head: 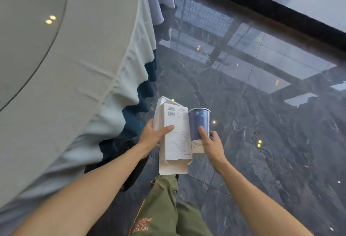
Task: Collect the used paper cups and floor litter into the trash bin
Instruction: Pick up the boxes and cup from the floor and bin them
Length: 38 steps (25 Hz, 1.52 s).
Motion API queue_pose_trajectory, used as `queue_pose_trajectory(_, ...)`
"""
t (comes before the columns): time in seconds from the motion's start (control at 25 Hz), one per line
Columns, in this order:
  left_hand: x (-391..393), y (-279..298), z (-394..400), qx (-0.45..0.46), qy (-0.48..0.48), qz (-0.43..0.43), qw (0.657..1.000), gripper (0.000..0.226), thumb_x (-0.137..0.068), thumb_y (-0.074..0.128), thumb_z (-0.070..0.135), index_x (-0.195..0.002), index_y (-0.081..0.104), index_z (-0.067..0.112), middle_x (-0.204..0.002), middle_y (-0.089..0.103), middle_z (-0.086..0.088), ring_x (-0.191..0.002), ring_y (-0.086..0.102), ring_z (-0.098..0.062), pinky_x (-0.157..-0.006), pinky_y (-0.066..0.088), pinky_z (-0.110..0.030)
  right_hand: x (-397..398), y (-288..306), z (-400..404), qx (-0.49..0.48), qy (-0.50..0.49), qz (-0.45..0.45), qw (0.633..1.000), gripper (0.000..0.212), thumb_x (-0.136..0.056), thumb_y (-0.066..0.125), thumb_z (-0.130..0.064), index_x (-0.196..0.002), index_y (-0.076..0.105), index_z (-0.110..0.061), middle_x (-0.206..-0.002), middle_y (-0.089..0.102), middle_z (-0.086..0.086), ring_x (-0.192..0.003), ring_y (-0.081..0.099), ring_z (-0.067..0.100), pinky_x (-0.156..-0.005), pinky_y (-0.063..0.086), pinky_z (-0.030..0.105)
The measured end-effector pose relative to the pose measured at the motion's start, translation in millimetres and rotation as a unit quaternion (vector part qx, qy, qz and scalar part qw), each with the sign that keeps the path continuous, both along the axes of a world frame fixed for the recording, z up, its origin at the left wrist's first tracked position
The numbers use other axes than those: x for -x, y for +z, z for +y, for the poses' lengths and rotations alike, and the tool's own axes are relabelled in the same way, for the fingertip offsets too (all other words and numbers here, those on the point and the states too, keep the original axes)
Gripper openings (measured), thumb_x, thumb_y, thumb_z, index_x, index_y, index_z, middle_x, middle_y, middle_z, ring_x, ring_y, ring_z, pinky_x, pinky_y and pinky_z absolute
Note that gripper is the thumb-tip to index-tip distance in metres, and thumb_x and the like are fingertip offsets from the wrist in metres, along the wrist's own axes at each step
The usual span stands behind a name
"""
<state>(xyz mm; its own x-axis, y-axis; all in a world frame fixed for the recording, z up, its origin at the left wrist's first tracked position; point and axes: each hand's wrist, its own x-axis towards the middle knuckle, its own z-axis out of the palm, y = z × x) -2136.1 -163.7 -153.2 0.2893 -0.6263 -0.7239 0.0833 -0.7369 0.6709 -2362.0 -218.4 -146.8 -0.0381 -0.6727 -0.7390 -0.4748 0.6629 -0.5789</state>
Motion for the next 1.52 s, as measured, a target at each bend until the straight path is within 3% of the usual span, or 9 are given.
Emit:
queue_pose_trajectory(0.16,-5.1,14.6,85.7,-0.017,0.044,-0.009,0.999,0.069,-0.082,0.079,0.052,-0.135,0.047,0.023,-0.122,0.064,0.000,-0.109,0.064,-0.017,-0.070,0.061,-0.036,-14.8,11.7,61.0,-0.038,0.019,-0.012,0.999,0.060,-0.086,0.054,-0.075,-0.102,0.056,-0.017,-0.101,0.070,0.007,-0.084,0.069,0.021,-0.067,0.054,0.035)
queue_pose_trajectory(0.28,-9.6,21.1,145.8,-0.027,0.047,-0.020,0.998,0.065,-0.082,0.080,0.052,-0.131,0.047,0.024,-0.121,0.064,0.002,-0.105,0.064,-0.014,-0.062,0.058,-0.032,-22.7,10.8,113.2,-0.071,0.038,-0.029,0.996,0.059,-0.089,0.056,-0.065,-0.112,0.055,-0.011,-0.108,0.067,0.009,-0.092,0.070,0.026,-0.073,0.058,0.041)
queue_pose_trajectory(0.48,-29.8,25.8,240.6,-0.059,0.070,-0.030,0.995,0.066,-0.084,0.080,0.045,-0.135,0.045,0.021,-0.122,0.063,0.000,-0.103,0.063,-0.014,-0.065,0.058,-0.032,-43.4,5.6,199.9,-0.116,0.034,-0.051,0.991,0.053,-0.085,0.069,-0.045,-0.117,0.053,-0.007,-0.103,0.058,0.008,-0.077,0.060,0.020,-0.068,0.058,0.044)
queue_pose_trajectory(0.64,-73.0,-1.0,300.1,-0.113,0.086,-0.050,0.989,0.069,-0.079,0.083,0.049,-0.131,0.046,0.021,-0.119,0.065,0.000,-0.105,0.066,-0.021,-0.077,0.062,-0.045,-82.0,-23.7,244.5,-0.150,0.008,-0.033,0.988,0.047,-0.083,0.076,-0.050,-0.110,0.061,-0.013,-0.106,0.072,0.012,-0.090,0.072,0.024,-0.079,0.063,0.046)
queue_pose_trajectory(0.8,-120.3,-36.6,354.4,-0.149,0.102,-0.046,0.983,0.069,-0.077,0.086,0.048,-0.127,0.048,0.019,-0.118,0.066,-0.002,-0.101,0.066,-0.020,-0.068,0.059,-0.039,-132.8,-64.3,279.3,-0.155,-0.001,-0.003,0.988,0.035,-0.085,0.077,-0.044,-0.101,0.064,-0.016,-0.093,0.072,0.004,-0.079,0.071,0.019,-0.077,0.062,0.043)
queue_pose_trajectory(1.08,-192.6,-66.3,390.5,-0.136,0.043,-0.013,0.990,0.071,-0.078,0.087,0.044,-0.133,0.049,0.021,-0.123,0.068,0.001,-0.108,0.068,-0.018,-0.068,0.058,-0.032,-209.2,-120.4,295.1,-0.144,-0.036,0.012,0.989,0.051,-0.082,0.077,-0.049,-0.112,0.066,-0.009,-0.091,0.071,0.007,-0.071,0.066,0.020,-0.065,0.059,0.037)
queue_pose_trajectory(1.2,-207.6,-64.8,385.7,-0.124,0.039,-0.004,0.991,0.068,-0.080,0.086,0.039,-0.134,0.049,0.019,-0.123,0.068,0.001,-0.108,0.067,-0.017,-0.068,0.055,-0.030,-222.2,-134.3,294.7,-0.121,-0.040,0.024,0.992,0.047,-0.086,0.075,-0.049,-0.100,0.060,-0.007,-0.086,0.064,0.004,-0.078,0.063,0.022,-0.077,0.061,0.046)
queue_pose_trajectory(1.36,-213.1,-68.0,380.9,-0.117,0.029,0.010,0.993,0.069,-0.081,0.086,0.038,-0.136,0.050,0.019,-0.124,0.069,0.001,-0.109,0.067,-0.014,-0.069,0.053,-0.026,-219.2,-141.0,318.2,-0.110,-0.029,0.047,0.992,0.048,-0.091,0.070,-0.047,-0.111,0.059,-0.004,-0.104,0.066,0.006,-0.101,0.069,0.030,-0.092,0.059,0.051)
queue_pose_trajectory(1.52,-209.1,-80.7,373.3,-0.124,0.020,0.024,0.992,0.071,-0.081,0.086,0.039,-0.137,0.049,0.018,-0.124,0.067,0.002,-0.106,0.065,-0.011,-0.069,0.051,-0.024,-214.1,-134.8,351.7,-0.170,-0.040,-0.023,0.984,0.050,-0.093,0.067,-0.049,-0.115,0.065,-0.004,-0.095,0.065,0.006,-0.086,0.069,0.025,-0.077,0.056,0.040)
